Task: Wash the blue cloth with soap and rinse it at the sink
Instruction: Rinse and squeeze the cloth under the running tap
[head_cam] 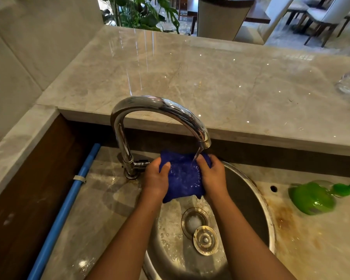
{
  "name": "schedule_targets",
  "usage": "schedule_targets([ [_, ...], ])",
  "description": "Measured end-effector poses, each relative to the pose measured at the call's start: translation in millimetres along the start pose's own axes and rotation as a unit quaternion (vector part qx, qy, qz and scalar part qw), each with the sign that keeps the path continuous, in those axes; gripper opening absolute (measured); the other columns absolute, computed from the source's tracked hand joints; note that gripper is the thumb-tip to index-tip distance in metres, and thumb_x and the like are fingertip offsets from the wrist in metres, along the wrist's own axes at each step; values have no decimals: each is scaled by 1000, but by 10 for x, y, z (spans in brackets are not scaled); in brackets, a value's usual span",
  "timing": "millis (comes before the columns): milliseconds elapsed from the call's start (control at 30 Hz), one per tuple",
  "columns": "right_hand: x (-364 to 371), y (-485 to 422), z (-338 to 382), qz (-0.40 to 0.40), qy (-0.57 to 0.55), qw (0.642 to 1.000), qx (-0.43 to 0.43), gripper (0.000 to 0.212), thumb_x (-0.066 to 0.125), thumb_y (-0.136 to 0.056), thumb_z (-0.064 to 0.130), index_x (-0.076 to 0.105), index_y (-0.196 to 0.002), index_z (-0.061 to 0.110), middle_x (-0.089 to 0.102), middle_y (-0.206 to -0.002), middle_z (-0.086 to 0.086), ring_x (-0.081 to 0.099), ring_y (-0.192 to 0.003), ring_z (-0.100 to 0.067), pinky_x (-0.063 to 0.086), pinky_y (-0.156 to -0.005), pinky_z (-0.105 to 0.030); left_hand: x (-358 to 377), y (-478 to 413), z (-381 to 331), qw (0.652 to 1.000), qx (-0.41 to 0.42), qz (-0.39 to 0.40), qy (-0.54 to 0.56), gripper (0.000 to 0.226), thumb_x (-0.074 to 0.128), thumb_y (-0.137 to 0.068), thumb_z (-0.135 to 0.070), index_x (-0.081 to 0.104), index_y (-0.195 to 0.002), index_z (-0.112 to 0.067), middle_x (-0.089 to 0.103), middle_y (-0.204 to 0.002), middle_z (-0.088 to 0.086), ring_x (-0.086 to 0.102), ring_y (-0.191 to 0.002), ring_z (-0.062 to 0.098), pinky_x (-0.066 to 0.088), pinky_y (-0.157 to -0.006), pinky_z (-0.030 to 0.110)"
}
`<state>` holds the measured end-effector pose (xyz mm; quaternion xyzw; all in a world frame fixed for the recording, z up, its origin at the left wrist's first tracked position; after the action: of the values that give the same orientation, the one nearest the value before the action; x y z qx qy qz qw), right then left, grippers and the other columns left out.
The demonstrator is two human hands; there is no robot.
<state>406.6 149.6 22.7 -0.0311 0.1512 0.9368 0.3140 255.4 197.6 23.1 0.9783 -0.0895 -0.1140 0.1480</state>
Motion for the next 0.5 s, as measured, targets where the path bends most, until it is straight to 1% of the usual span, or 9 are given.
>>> schedule_targets([
  [100, 45, 205, 147, 34, 10, 997, -76, 7, 54, -100, 24, 56, -106, 21, 66, -97, -4, 66, -87, -21, 56, -75, -36, 83, -33, 134, 999, -45, 3, 18, 17, 47, -99, -38, 58, -106, -27, 66, -115, 11, 65, -101, 29, 55, -91, 51],
  [167, 133, 371, 228, 57, 8, 992, -112, 6, 53, -100, 24, 56, -104, 20, 67, -93, -4, 65, -83, -20, 55, -73, -32, 180, 43, 191, 981, -143, -3, 130, 26, 44, -98, -45, 58, -109, -25, 67, -116, 10, 65, -102, 29, 54, -93, 51],
  [200, 197, 453, 235, 63, 29, 990, -122, 6, 53, -100, 25, 56, -103, 21, 67, -89, -1, 65, -79, -16, 54, -71, -27, 245, 85, 195, 962, -194, 11, 193, 29, 43, -101, -43, 60, -109, -20, 70, -109, 11, 67, -99, 29, 55, -91, 48],
  [267, 305, 573, 253, 32, 144, 974, -173, 10, 53, -99, 30, 57, -101, 21, 65, -82, 4, 62, -71, -9, 50, -64, -22, 377, 196, 166, 914, -278, 47, 293, 37, 42, -101, -40, 63, -97, -10, 73, -79, 11, 66, -81, 26, 54, -77, 37],
  [300, 333, 575, 235, 5, 202, 959, -199, 13, 51, -99, 32, 57, -99, 20, 64, -80, 4, 61, -69, -10, 50, -63, -25, 423, 243, 144, 900, -294, 58, 317, 38, 43, -100, -40, 62, -90, -8, 70, -64, 9, 64, -72, 24, 50, -69, 34],
  [333, 331, 530, 206, -23, 236, 949, -210, 16, 50, -99, 33, 58, -98, 19, 65, -80, 2, 61, -69, -13, 50, -63, -30, 436, 276, 98, 898, -287, 68, 327, 40, 46, -99, -43, 63, -88, -8, 69, -58, 7, 64, -67, 22, 49, -66, 32],
  [367, 302, 436, 149, -44, 247, 949, -193, 19, 49, -99, 34, 59, -97, 17, 65, -80, 0, 62, -70, -16, 51, -64, -35, 464, 270, 103, 901, -276, 75, 327, 44, 53, -94, -50, 65, -93, -7, 71, -64, 7, 68, -70, 22, 52, -69, 33],
  [433, 199, 205, 9, -50, 222, 967, -114, 23, 47, -100, 35, 59, -104, 15, 67, -87, -2, 64, -78, -19, 55, -73, -42, 468, 237, 150, 920, -245, 79, 295, 58, 66, -79, -63, 67, -111, -16, 76, -95, 9, 73, -90, 27, 59, -82, 45],
  [500, 122, 53, -128, -28, 180, 982, -54, 23, 48, -101, 32, 57, -113, 15, 65, -94, 0, 65, -87, -18, 56, -79, -43, 466, 256, 143, 936, -208, 105, 264, 42, 70, -85, -46, 63, -118, -21, 74, -106, 10, 72, -98, 31, 58, -86, 53],
])
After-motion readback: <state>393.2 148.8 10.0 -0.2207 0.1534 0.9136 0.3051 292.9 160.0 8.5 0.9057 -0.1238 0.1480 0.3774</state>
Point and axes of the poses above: each hand's wrist, its own y-axis away from the middle knuckle, its own x-axis out of the palm, z = x × y, the point moved 4 cm from there along -y, towards the middle knuckle
